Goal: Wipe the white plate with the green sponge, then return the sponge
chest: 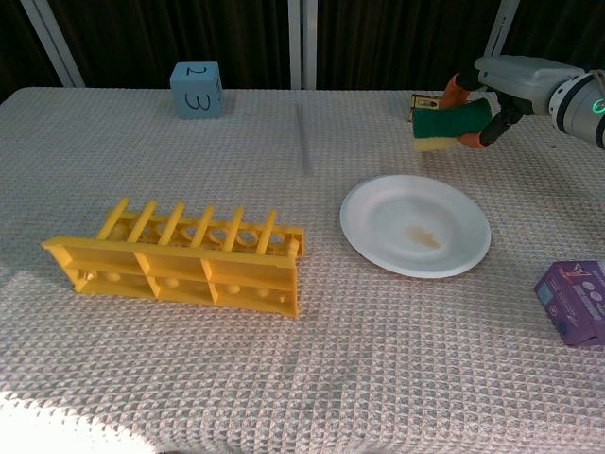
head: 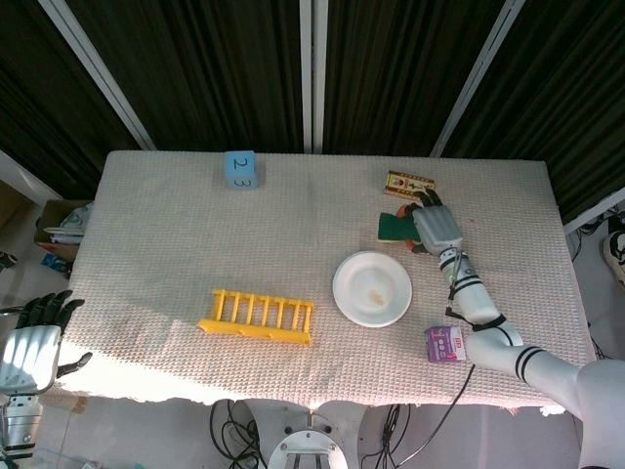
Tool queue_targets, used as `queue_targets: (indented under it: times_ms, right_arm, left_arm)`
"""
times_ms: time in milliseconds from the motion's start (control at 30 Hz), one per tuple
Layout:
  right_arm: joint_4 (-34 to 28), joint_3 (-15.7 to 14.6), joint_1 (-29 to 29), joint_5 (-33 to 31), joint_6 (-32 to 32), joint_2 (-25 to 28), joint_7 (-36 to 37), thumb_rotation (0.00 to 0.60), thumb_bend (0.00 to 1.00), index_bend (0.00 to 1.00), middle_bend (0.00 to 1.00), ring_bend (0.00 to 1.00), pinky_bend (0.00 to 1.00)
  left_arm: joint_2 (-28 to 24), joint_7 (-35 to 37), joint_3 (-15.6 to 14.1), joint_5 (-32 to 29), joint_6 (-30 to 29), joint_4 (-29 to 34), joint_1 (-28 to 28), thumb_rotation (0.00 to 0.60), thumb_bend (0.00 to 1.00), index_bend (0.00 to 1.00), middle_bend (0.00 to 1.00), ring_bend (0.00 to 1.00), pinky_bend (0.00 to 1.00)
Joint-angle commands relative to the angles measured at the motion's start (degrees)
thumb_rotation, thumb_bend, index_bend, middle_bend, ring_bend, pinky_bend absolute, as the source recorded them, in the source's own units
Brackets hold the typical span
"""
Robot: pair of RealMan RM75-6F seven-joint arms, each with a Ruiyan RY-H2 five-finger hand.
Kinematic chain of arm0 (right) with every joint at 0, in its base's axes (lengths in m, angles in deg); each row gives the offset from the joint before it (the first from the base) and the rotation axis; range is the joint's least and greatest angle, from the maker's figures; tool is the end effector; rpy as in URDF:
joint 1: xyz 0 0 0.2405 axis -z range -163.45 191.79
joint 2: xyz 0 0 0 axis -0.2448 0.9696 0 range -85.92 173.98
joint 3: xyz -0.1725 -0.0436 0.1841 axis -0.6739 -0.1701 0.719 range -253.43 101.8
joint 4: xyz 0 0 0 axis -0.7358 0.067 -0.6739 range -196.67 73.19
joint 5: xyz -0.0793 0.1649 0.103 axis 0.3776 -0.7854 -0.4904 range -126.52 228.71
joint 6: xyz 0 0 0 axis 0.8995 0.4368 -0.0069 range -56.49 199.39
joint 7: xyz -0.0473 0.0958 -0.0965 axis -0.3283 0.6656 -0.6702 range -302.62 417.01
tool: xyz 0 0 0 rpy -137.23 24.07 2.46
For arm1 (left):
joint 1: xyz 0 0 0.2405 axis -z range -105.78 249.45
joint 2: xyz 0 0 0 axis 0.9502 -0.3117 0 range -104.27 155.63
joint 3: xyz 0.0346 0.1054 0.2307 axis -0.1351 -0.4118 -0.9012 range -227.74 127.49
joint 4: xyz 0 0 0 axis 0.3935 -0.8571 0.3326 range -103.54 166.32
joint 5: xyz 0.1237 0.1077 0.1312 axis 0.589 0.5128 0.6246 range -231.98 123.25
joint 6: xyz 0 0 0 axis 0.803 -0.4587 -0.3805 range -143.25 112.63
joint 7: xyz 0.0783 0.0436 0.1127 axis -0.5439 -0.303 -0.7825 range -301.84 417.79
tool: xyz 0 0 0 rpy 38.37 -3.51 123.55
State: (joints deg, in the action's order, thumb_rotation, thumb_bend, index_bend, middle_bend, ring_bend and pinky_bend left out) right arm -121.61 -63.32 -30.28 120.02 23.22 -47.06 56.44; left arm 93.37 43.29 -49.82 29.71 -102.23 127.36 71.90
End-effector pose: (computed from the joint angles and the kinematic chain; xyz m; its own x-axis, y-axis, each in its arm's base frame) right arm -0.2076 -0.4150 0.0145 0.4281 -0.2064 0.8799 -0.8925 -0.2497 0.3756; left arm -0.3119 0.1445 0.1336 0.5088 0.0719 0.8579 0.8537 0.0862 -0.5136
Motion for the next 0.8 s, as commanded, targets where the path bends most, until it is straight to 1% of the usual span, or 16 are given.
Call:
queue_targets:
  times_ms: [33,200,300,433,500,600,800]
  right_arm:
    - [-5.9,-3.0,3.1,6.3,-5.5,4.8,3.2,0.6,0.3,0.6,0.36,0.12,0.0]
    - [-10.9,-5.9,6.2,12.5,-11.7,8.7,6.4,0.6,0.31,0.63,0.39,0.16,0.04]
    - [-12.5,-7.3,8.0,15.5,-14.9,10.1,9.5,0.6,0.34,0.65,0.43,0.2,0.06]
    - [-13.5,-9.4,9.3,19.0,-17.2,11.6,12.7,0.6,0.35,0.67,0.48,0.23,0.07]
    - [-13.3,-10.9,9.5,21.0,-17.3,12.0,12.7,0.6,0.36,0.68,0.49,0.24,0.07]
    - [-11.9,-12.3,9.3,22.9,-16.8,11.4,11.0,0.6,0.37,0.69,0.49,0.24,0.07]
    - [-6.5,-13.2,7.8,26.0,-16.0,7.1,6.8,0.6,0.38,0.7,0.49,0.24,0.07]
  left_arm:
    - [-0.1,-0.1,0.0,0.1,0.1,0.2,0.2,0.6,0.05,0.23,0.12,0.11,0.13]
    - [-0.3,-0.6,0.1,0.4,0.2,0.8,0.4,0.6,0.05,0.23,0.12,0.11,0.14]
    - [-0.5,-1.0,0.1,0.5,0.3,1.2,0.5,0.6,0.05,0.23,0.12,0.11,0.13]
    - [-0.8,-1.7,0.1,0.9,0.1,1.9,0.6,0.6,0.05,0.23,0.12,0.11,0.13]
    - [-0.8,-1.9,0.0,1.0,0.1,2.3,0.7,0.6,0.05,0.23,0.12,0.11,0.13]
    - [-0.8,-2.3,-0.1,0.9,0.5,2.9,0.8,0.6,0.05,0.23,0.12,0.11,0.13]
    - [-0.9,-2.5,-0.3,1.2,0.7,3.6,0.9,0.6,0.05,0.23,0.12,0.11,0.14]
